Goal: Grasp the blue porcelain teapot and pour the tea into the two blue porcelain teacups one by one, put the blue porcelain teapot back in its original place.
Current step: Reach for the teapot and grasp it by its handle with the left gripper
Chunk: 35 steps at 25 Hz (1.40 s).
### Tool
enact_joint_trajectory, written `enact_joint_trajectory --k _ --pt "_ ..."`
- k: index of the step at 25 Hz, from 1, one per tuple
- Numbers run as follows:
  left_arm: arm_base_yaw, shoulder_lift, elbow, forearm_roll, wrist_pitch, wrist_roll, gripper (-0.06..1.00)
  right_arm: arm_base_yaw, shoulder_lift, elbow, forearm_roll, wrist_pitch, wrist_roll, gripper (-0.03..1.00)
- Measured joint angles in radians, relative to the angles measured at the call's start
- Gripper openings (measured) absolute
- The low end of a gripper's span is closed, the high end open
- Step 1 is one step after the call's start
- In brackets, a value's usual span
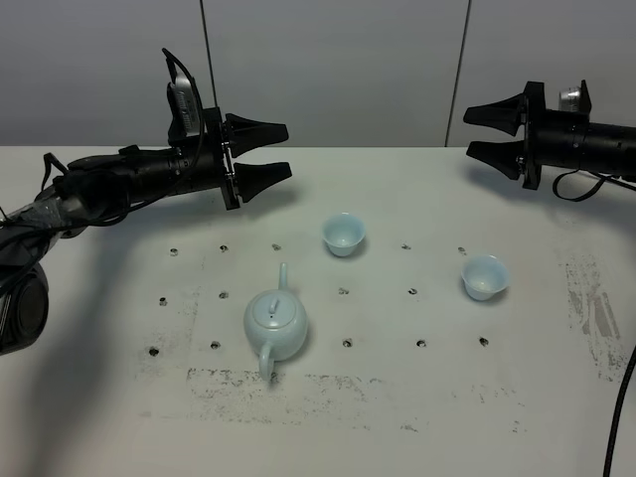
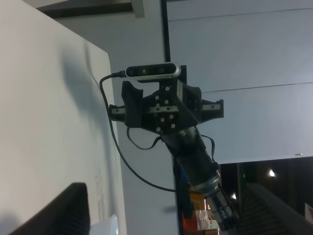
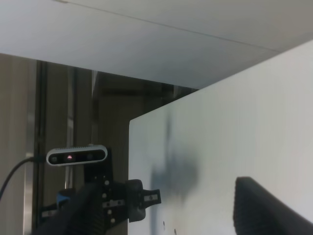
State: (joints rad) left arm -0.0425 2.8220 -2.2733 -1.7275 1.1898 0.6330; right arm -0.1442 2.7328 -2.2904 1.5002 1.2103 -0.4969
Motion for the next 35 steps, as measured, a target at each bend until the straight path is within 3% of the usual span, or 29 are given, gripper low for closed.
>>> enact_joint_trajectory --k 12,16,19,23,26,28,31,33,35 --pt "0.000 0.000 -0.006 0.000 0.000 0.001 0.69 0.000 0.000 0.000 0.004 0.000 -0.044 0.57" --pt "0.000 0.000 -0.115 0.037 0.003 0.010 0.68 -0.001 -0.013 -0.052 -0.037 0.000 -0.111 0.56" --pt "0.000 0.000 -0.291 0.197 0.004 0.012 0.66 -0.001 -0.047 -0.163 -0.197 0.000 -0.120 0.54" --pt "-0.021 -0.008 -0.537 0.611 -0.012 -0.038 0.61 0.002 -0.075 -0.321 -0.531 0.003 -0.051 0.54" --pt "-0.043 -0.016 -0.619 0.893 -0.051 -0.131 0.59 0.009 -0.076 -0.377 -0.819 0.005 0.039 0.54" --pt "-0.046 -0.025 -0.614 1.027 -0.061 -0.181 0.59 0.015 -0.076 -0.385 -1.028 0.006 0.110 0.54" --pt "-0.043 -0.066 -0.547 1.158 -0.067 -0.199 0.59 0.023 -0.119 -0.286 -1.282 0.005 0.188 0.54" --pt "-0.046 -0.120 -0.471 1.223 -0.075 -0.199 0.59 0.025 -0.181 -0.153 -1.397 0.007 0.201 0.54" --pt "-0.055 -0.187 -0.382 1.298 -0.077 -0.199 0.59 0.026 -0.240 -0.049 -1.449 0.011 0.233 0.54"
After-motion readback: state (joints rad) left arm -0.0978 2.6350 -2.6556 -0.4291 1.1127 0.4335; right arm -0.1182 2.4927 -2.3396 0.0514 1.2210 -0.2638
